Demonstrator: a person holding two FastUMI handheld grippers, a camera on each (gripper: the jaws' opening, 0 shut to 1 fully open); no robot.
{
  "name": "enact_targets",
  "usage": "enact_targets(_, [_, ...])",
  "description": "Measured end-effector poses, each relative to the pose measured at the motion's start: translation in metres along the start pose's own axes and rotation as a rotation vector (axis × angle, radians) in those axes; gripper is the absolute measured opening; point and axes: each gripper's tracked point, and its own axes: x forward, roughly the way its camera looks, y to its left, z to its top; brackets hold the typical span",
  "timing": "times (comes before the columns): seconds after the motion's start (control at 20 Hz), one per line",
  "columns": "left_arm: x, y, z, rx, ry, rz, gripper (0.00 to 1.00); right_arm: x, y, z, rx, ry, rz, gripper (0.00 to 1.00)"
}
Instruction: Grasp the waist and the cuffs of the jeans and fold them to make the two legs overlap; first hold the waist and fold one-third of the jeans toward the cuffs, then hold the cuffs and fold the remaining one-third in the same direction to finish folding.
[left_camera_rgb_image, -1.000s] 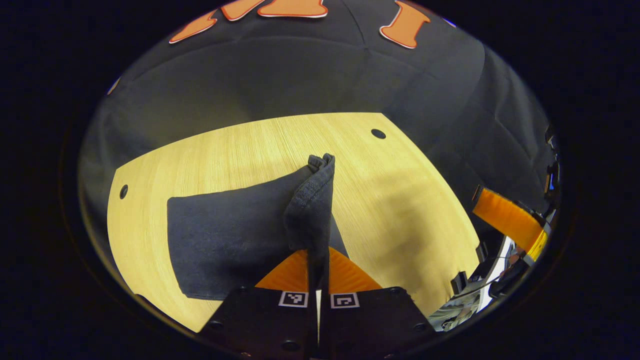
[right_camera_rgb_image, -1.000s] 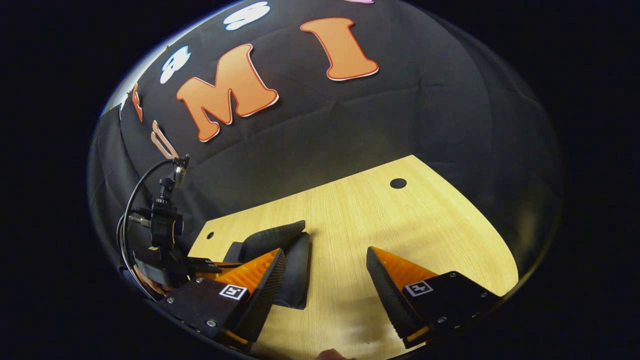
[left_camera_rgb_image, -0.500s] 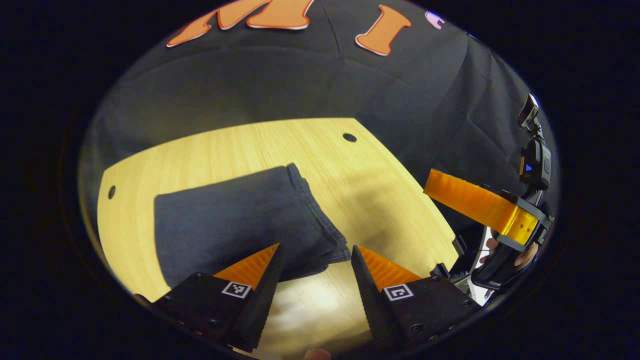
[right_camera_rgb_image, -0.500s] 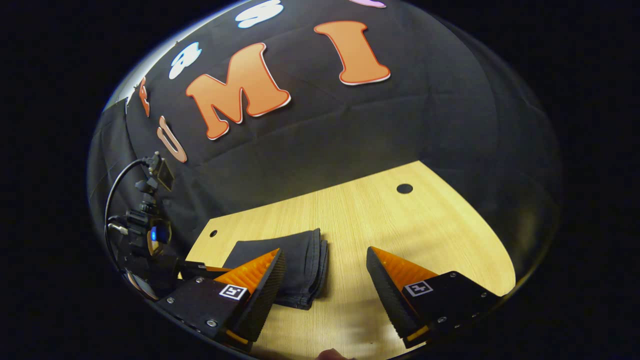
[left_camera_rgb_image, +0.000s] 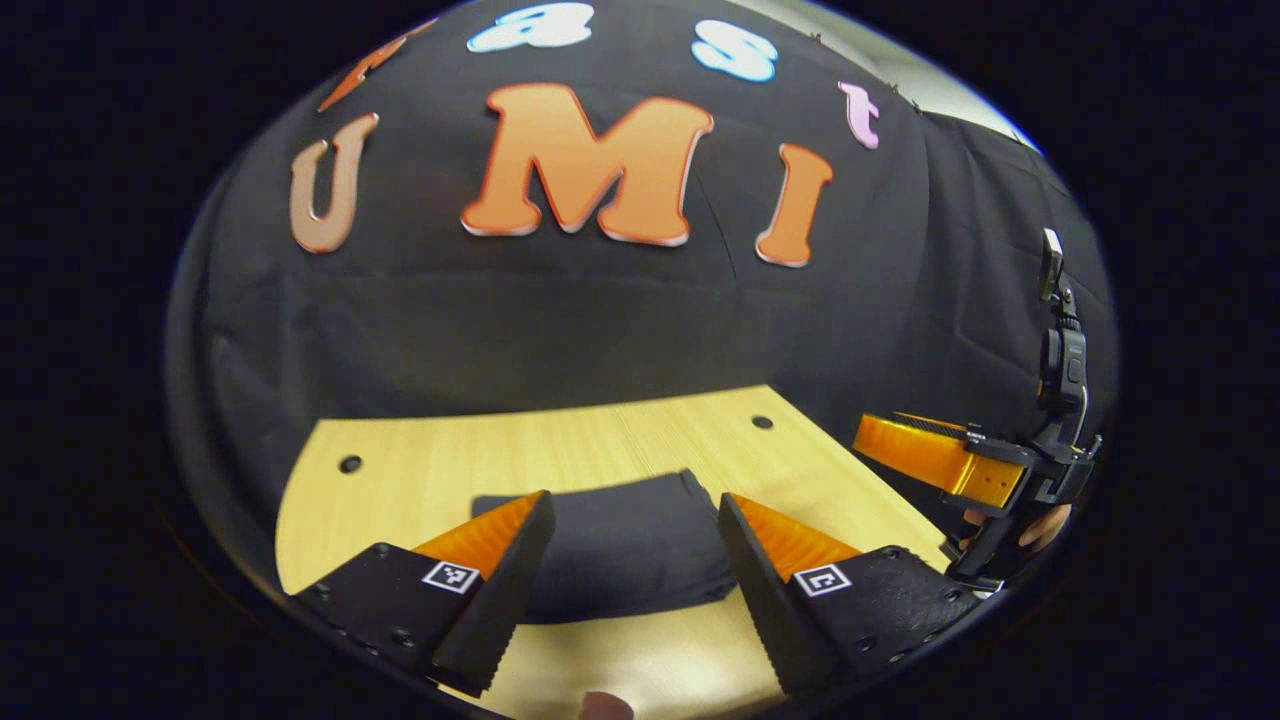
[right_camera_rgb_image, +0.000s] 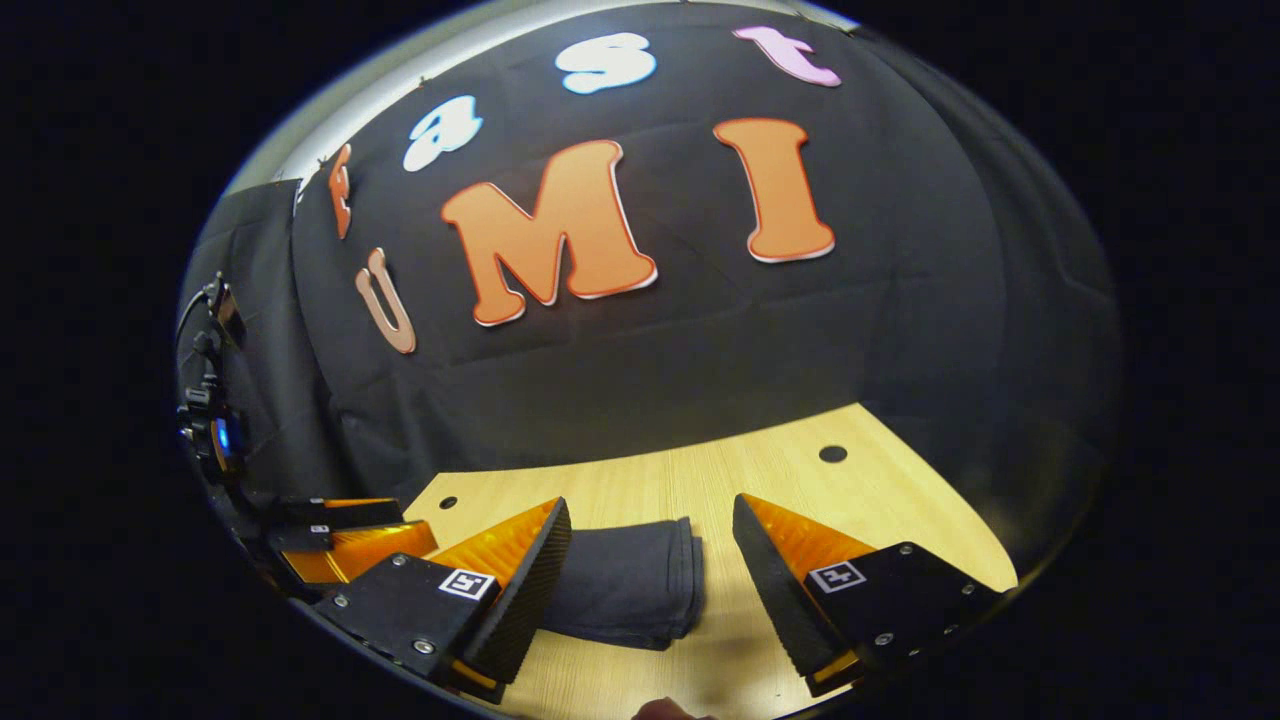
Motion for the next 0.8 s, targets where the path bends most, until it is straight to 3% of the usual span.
enact_targets(0.2, [-0.033,0.011,0.036,-0.004,-0.224,0.077,0.98,-0.016,0.046,0.031,-0.083,-0.109,0.045,0.98])
enact_targets(0.4, [-0.043,0.019,0.037,-0.024,-0.322,0.157,0.98,-0.028,0.072,0.059,-0.141,-0.24,0.045,1.0])
enact_targets(0.6, [-0.057,0.017,0.044,-0.009,-0.405,0.219,0.98,-0.035,0.089,0.064,-0.147,-0.274,0.059,0.98])
enact_targets(0.8, [-0.108,0.021,0.059,0.031,-0.595,0.244,0.96,-0.042,0.101,0.061,-0.165,-0.302,0.068,0.98])
